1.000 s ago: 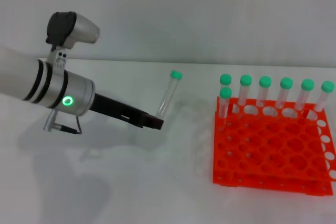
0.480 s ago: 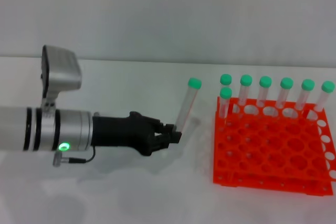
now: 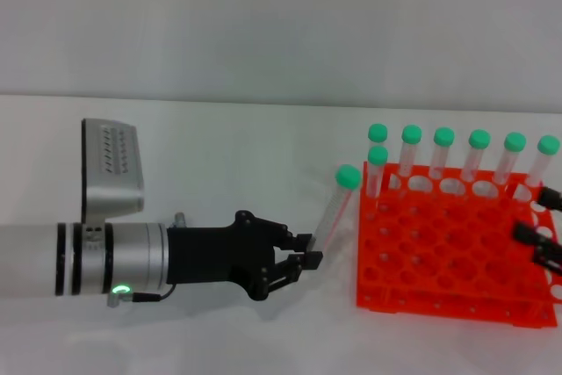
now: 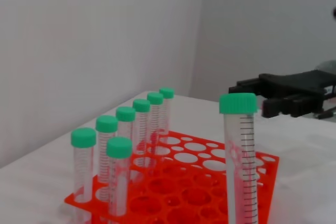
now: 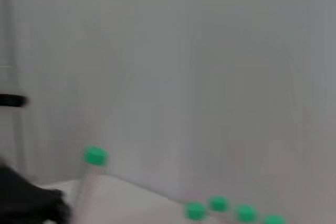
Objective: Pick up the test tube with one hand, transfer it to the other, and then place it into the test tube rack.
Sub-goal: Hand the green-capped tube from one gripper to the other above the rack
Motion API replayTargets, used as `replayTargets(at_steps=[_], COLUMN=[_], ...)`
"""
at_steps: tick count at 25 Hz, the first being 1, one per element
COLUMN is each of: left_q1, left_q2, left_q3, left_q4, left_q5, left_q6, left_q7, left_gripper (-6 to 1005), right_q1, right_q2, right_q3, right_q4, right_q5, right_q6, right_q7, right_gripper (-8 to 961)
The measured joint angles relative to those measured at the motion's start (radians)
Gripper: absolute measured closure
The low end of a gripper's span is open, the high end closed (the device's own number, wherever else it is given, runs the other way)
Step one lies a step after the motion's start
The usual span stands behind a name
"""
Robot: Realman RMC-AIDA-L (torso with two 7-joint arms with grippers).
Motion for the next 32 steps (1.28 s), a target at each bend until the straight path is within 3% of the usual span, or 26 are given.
replayTargets(at_steps=[3, 8, 14, 23, 32], left_q1=[0.006, 0.012, 0.013, 0.045, 0.044], left_q2=[-0.001, -0.001, -0.003, -0.004, -0.004], left_q3=[0.000, 0.000, 0.000, 0.000, 0.000], left_q4=[0.016, 0.037, 0.049, 0.097, 0.111], left_q5=[0.000, -0.002, -0.003, -0.033, -0.035], left_q6=[-0.018, -0.037, -0.044, -0.052, -0.055], left_q7=[0.025, 0.063, 0.098, 0.236, 0.260], left_gripper=[809, 808, 808, 809, 809], right_q1=[0.036, 0.101, 0.154, 0.193, 0.217], right_q2=[0.004, 0.018, 0.047, 0.074, 0.100], right_q3=[-0.009, -0.048, -0.054, -0.054, -0.089], right_q4=[-0.008, -0.004, -0.002, -0.006, -0.003], right_q5=[-0.043, -0.099, -0.137, -0.147, -0.165], right_q6=[-0.045, -0.066, -0.055, -0.039, -0.038], right_q7=[0.053, 0.124, 0.171, 0.205, 0.207], right_gripper=[403, 148, 65, 67, 69])
